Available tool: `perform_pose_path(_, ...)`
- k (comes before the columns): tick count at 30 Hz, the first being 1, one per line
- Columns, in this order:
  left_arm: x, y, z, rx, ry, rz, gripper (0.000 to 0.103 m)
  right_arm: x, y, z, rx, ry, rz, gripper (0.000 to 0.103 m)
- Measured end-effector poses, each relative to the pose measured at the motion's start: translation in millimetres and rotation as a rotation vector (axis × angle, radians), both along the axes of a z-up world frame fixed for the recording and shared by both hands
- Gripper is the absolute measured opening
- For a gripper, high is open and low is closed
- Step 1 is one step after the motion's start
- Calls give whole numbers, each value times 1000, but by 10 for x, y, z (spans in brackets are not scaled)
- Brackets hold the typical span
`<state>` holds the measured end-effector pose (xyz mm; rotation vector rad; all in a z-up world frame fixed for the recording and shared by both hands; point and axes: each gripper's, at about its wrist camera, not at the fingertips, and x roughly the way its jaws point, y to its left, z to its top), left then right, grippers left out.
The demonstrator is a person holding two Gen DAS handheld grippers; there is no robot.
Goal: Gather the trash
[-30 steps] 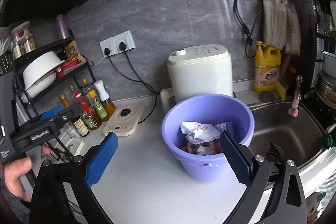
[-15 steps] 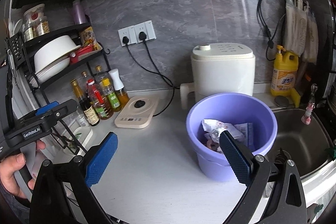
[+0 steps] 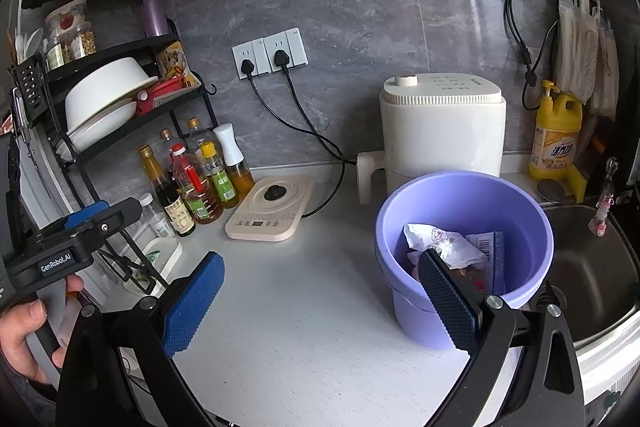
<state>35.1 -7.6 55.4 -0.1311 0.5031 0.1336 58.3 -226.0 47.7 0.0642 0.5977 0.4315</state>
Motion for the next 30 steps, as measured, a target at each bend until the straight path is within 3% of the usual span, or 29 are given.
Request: perform_pose_path(30, 154, -61, -19, 9, 0, -1, 96, 147, -100, -77, 9, 19, -33, 95)
